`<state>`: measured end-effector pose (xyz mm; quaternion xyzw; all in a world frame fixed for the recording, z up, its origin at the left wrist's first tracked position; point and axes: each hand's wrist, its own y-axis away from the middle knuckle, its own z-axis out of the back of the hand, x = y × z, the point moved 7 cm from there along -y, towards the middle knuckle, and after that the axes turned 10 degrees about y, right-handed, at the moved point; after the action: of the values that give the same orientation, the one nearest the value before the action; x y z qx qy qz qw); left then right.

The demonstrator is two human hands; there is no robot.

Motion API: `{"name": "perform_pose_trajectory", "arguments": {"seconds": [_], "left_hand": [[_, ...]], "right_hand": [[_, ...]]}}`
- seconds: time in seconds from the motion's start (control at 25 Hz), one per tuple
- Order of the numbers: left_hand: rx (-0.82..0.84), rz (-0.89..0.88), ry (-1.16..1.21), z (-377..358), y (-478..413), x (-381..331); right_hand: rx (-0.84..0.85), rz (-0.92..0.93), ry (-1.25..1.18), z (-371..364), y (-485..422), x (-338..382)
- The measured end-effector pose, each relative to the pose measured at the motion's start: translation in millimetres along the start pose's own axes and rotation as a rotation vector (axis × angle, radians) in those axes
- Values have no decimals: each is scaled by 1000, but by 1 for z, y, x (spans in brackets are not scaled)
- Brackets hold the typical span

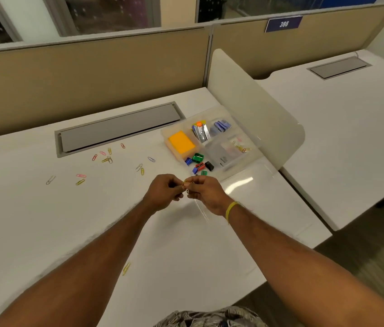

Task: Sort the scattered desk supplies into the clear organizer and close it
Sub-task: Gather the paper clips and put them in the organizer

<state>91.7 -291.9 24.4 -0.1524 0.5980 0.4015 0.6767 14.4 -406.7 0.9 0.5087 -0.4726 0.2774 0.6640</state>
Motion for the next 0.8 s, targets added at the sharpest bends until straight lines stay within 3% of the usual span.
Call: {"name": "perform_pose_trajectory", "arguments": {"seconds": [0.2,0.36,0.52,0.8], "left_hand": [[28,-104,-35,-39,-58,-56],[28,-141,-99,-70,-109,-89],[75,-188,-173,-105,-156,-116],[104,-278,-316,-143,-209,-135]], "right_hand": [[-77,78,-67,75,-24,36],[-287,88,-86,143,-46,55],[-470,88,99,194,-66,63],[-622,121,504,248,-91,69]]}}
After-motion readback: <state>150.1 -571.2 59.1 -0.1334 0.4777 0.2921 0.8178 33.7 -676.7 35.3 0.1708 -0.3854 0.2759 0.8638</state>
